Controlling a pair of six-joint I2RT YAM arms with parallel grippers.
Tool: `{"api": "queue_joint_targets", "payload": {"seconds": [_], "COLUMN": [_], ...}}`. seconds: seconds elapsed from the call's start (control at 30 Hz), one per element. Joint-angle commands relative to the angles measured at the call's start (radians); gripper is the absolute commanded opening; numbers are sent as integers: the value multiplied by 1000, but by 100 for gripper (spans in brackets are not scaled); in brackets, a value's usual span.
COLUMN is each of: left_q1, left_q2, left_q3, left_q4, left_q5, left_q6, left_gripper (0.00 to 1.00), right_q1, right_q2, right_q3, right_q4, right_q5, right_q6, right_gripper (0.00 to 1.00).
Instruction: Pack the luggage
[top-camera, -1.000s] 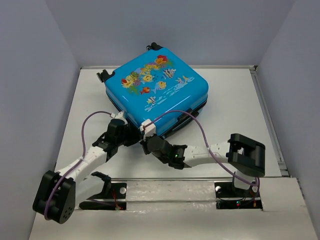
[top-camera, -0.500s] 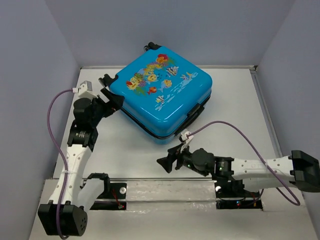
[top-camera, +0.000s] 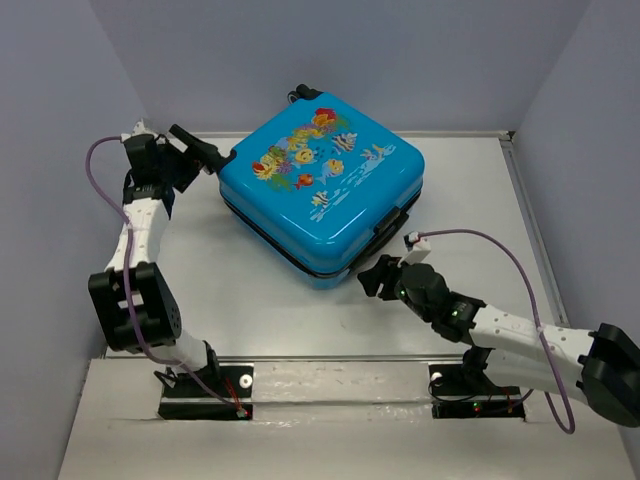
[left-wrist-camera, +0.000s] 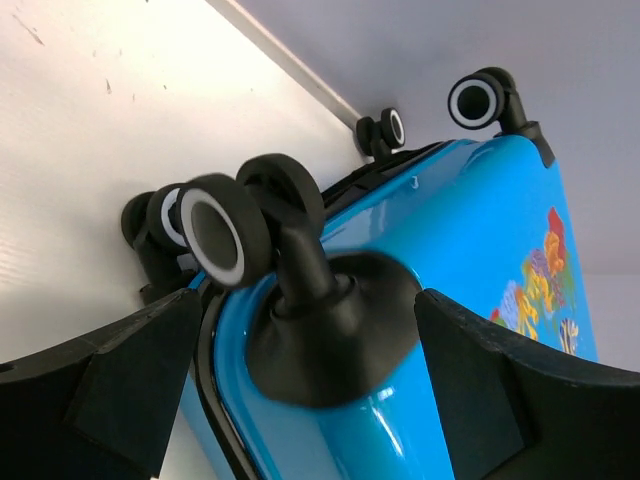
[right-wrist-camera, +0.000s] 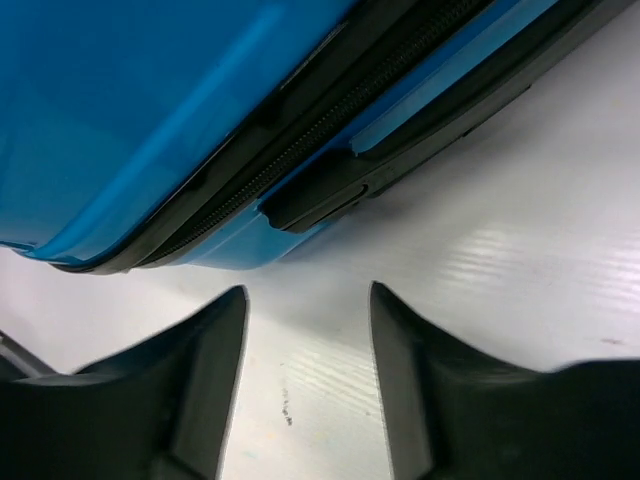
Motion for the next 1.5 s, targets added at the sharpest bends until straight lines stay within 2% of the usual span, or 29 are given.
{"api": "queue_joint_targets", "payload": {"seconds": [0.0, 0.1, 0.3, 0.5, 0.53, 0.57, 0.6, 0.63, 0.67, 0.73, 0.8, 0.93, 1.03, 1.1, 1.23, 1.33, 1.37, 1.47], "left_q1": [0, -5, -29, -51, -52, -54, -54, -54, -54, -52, -46, -32, -26, -26, -29, -47, -55, -92], "left_q2": [123, 214, 316, 376, 381, 384, 384, 383, 378, 367, 341, 262, 171, 92, -62, -218, -261, -451], "left_q3": [133, 195, 253, 268, 267, 259, 253, 242, 238, 224, 174, 85, -33, -142, -340, -513, -597, -716], "left_q4": [42, 59, 135, 223, 241, 273, 287, 312, 317, 329, 355, 399, 444, 491, 539, 548, 550, 524], "left_q5": [91, 123, 154, 163, 166, 166, 164, 161, 158, 146, 135, 97, 51, 29, -15, -47, -55, -72], "left_q6": [-48, -75, -152, -255, -267, -278, -286, -296, -296, -287, -267, -244, -240, -252, -261, -249, -244, -240], "left_gripper": [99, 99, 99, 88, 83, 68, 61, 40, 31, 16, 6, 6, 6, 6, 6, 6, 6, 6], "right_q1": [-37, -97, -272, -415, -415, -424, -424, -424, -424, -424, -433, -433, -433, -446, -516, -614, -675, -752], "right_q2": [8, 39, 111, 226, 241, 269, 284, 301, 325, 339, 321, 208, 137, 146, 261, 384, 414, 534], "right_q3": [20, 26, 35, 64, 67, 74, 80, 96, 104, 109, 91, 12, -21, -14, 66, 144, 191, 309], "right_q4": [11, 13, 74, 158, 169, 180, 198, 201, 210, 232, 263, 287, 283, 277, 280, 313, 335, 384], "right_q5": [-12, -35, -134, -252, -268, -285, -292, -305, -306, -314, -325, -297, -283, -292, -363, -488, -595, -755], "right_q6": [-3, -5, -2, 15, 17, 20, 20, 20, 21, 26, 30, 53, 61, 50, 17, -23, -31, -36], "right_gripper": [68, 72, 72, 74, 75, 75, 78, 78, 79, 79, 78, 76, 76, 77, 77, 73, 71, 66]}}
